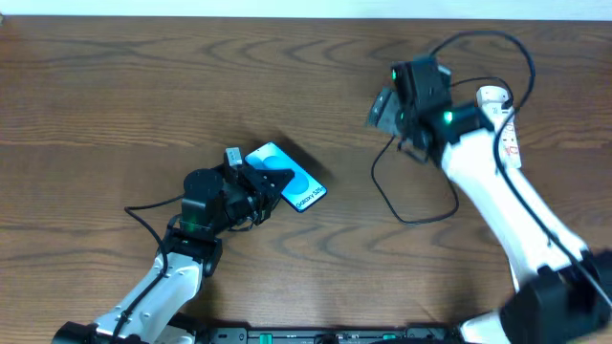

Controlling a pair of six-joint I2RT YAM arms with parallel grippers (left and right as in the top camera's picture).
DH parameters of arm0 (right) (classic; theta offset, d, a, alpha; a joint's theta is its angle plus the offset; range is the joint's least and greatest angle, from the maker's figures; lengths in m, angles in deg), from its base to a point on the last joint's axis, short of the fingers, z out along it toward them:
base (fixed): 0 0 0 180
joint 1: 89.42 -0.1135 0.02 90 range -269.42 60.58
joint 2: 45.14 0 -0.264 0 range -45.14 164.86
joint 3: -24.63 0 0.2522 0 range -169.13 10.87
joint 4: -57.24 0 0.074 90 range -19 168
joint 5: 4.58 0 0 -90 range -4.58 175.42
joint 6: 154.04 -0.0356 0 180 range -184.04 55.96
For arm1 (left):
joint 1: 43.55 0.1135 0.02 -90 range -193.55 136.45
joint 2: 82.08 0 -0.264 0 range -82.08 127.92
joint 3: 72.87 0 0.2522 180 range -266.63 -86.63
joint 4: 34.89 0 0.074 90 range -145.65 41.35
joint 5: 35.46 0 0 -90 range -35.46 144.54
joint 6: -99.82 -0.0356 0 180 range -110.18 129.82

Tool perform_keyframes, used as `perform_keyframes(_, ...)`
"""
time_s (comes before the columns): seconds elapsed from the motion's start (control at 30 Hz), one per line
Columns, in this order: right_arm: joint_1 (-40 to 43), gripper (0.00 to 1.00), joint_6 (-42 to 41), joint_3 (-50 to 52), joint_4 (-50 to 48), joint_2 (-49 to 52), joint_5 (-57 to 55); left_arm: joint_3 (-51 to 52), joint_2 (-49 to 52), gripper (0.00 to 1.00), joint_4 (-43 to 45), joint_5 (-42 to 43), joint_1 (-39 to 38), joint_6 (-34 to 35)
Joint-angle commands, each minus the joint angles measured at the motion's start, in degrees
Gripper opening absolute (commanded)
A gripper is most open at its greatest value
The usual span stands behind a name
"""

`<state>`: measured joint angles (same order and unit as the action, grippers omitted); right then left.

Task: Plug charger to phone and switch on socket
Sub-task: 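Release the phone with the right gripper and move it to the cable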

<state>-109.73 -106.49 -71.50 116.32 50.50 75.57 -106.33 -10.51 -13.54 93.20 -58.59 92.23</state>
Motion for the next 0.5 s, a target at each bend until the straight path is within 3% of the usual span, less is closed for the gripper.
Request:
perform_keyframes(0.0, 2.25, 0.81, -1.97, -11.17, 4.83, 8.61, 0.35, -1.4, -0.85, 0.07, 0.92, -0.33, 0.2, -0.76)
perform_keyframes(0.17, 3.96, 0.77, -9.51, -16.15, 6.29, 18.73, 0.39, -1.4, -0.85, 0.08, 0.92, -0.31, 0.2, -0.76)
perform_keyframes(0.47, 4.26, 0.76, -10.49, -16.15, 1.53, 29.66, 0.79, -1.4, -0.85, 0.08, 0.9, -0.31, 0.2, -0.79)
